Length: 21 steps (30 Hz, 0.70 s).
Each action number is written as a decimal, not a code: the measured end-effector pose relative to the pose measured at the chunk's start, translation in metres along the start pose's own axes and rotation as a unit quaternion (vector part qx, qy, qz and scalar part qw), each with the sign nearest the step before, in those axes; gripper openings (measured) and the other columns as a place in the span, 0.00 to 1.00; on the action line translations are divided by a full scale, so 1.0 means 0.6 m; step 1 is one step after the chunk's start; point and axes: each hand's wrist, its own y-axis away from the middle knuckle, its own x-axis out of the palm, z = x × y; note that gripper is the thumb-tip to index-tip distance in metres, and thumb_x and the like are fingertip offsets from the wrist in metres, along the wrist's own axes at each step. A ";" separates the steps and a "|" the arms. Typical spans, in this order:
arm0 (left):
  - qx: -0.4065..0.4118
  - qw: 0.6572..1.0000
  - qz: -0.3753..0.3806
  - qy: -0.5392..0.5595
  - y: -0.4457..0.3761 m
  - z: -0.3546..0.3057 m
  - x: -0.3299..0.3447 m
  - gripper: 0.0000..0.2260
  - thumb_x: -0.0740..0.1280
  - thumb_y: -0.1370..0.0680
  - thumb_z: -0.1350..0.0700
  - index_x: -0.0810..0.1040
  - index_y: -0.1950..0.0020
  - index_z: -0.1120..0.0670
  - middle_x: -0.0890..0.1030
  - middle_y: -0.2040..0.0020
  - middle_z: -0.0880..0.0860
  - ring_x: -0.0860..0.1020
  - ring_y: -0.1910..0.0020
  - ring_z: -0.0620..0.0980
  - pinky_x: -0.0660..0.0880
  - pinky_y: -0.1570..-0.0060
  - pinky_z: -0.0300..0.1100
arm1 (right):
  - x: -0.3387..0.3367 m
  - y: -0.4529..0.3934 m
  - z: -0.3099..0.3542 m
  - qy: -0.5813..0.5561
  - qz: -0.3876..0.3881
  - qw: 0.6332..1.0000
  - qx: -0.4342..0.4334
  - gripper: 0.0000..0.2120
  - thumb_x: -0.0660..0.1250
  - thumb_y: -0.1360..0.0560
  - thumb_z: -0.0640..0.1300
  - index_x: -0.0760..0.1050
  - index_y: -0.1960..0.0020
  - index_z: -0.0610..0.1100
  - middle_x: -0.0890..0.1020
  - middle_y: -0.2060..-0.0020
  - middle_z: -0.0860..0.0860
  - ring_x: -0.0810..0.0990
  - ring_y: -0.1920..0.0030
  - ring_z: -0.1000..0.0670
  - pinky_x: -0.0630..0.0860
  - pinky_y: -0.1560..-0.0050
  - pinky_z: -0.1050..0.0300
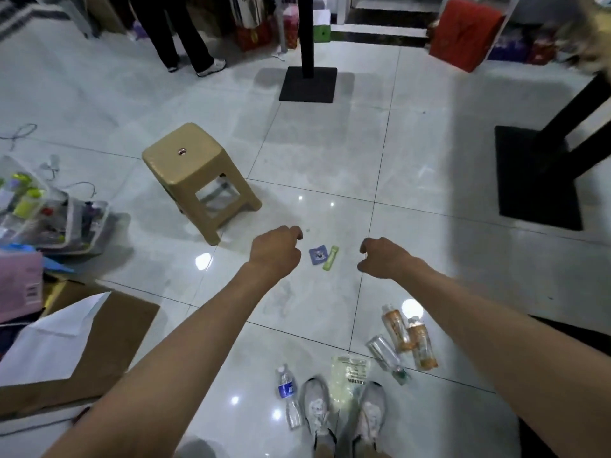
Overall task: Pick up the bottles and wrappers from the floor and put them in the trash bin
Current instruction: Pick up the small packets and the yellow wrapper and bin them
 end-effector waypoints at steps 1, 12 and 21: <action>-0.002 1.000 0.001 -0.006 -0.029 0.008 0.042 0.18 0.60 0.22 0.58 0.72 0.33 0.48 0.77 0.38 0.51 0.78 0.44 0.54 0.72 0.48 0.44 | 0.023 -0.041 -0.004 0.005 0.008 1.000 0.001 0.23 0.65 0.24 0.47 0.68 0.31 0.44 0.71 0.36 0.43 0.76 0.40 0.42 0.73 0.43 0.52; -0.026 1.000 -0.008 0.007 -0.427 0.114 0.730 0.21 0.61 0.23 0.62 0.70 0.30 0.50 0.75 0.39 0.53 0.75 0.42 0.55 0.70 0.49 0.46 | 0.490 -0.664 -0.136 -0.019 -0.047 0.999 -0.019 0.30 0.70 0.28 0.49 0.65 0.29 0.44 0.68 0.37 0.42 0.75 0.40 0.40 0.72 0.46 0.54; 0.082 0.993 -0.059 -0.066 -0.702 0.156 1.044 0.27 0.64 0.24 0.60 0.64 0.25 0.51 0.64 0.25 0.51 0.60 0.26 0.52 0.64 0.38 0.44 | 0.704 -0.990 -0.169 -0.218 -0.167 0.960 0.059 0.28 0.65 0.24 0.44 0.59 0.29 0.38 0.66 0.37 0.38 0.74 0.39 0.35 0.72 0.43 0.48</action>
